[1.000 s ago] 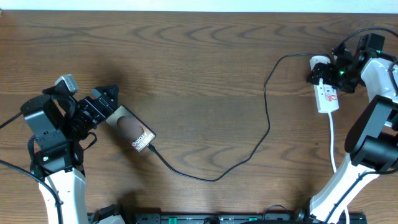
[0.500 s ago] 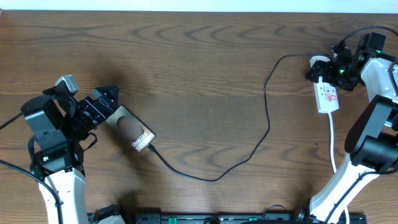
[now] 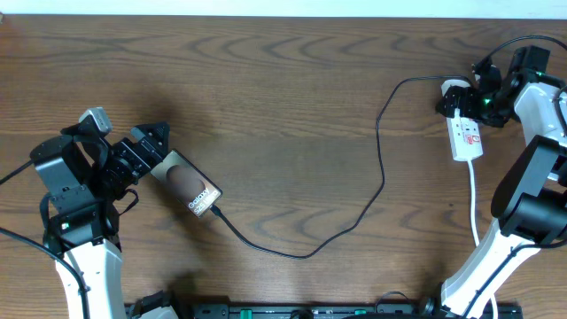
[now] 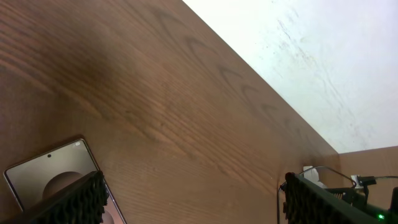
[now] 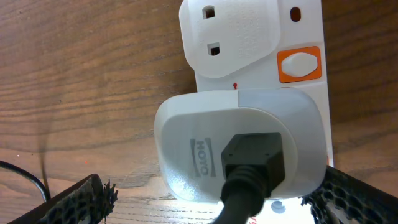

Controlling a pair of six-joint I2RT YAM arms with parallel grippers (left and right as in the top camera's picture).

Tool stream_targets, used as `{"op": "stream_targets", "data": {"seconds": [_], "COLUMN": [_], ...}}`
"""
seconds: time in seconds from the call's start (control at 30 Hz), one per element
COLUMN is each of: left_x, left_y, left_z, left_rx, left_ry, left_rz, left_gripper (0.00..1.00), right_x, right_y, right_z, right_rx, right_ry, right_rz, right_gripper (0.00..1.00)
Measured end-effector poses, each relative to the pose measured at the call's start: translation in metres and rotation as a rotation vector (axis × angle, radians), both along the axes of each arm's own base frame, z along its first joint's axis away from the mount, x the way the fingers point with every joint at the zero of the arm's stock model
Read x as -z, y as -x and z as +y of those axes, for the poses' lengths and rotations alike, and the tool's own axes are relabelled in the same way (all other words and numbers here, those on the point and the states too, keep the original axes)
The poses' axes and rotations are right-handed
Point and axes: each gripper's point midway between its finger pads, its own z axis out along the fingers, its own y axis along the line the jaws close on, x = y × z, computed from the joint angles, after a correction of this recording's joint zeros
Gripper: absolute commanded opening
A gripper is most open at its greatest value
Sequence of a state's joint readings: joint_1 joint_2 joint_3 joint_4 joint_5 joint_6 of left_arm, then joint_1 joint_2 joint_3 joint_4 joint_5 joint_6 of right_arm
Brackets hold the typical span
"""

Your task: Plug charger to phone and switch on socket

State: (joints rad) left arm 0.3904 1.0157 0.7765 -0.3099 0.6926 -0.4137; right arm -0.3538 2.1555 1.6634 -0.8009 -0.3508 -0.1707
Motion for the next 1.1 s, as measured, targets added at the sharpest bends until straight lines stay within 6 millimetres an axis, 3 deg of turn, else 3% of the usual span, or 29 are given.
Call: {"op": "stream_targets", "data": {"seconds": [1.1], "left_x": [0.0003], "left_y": [0.0002], "left_z": [-0.0001], "left_rx": [0.000], "left_ry": [0.001], "left_rz": [0.001], "left_gripper": [0.88], "right_x": [0.0068], "right_y": [-0.0074], "right_z": [0.0044], "right_rx": [0.056], "right_ry": [0.028], "right_rz": [-0.002], "right_gripper": [0.99]}}
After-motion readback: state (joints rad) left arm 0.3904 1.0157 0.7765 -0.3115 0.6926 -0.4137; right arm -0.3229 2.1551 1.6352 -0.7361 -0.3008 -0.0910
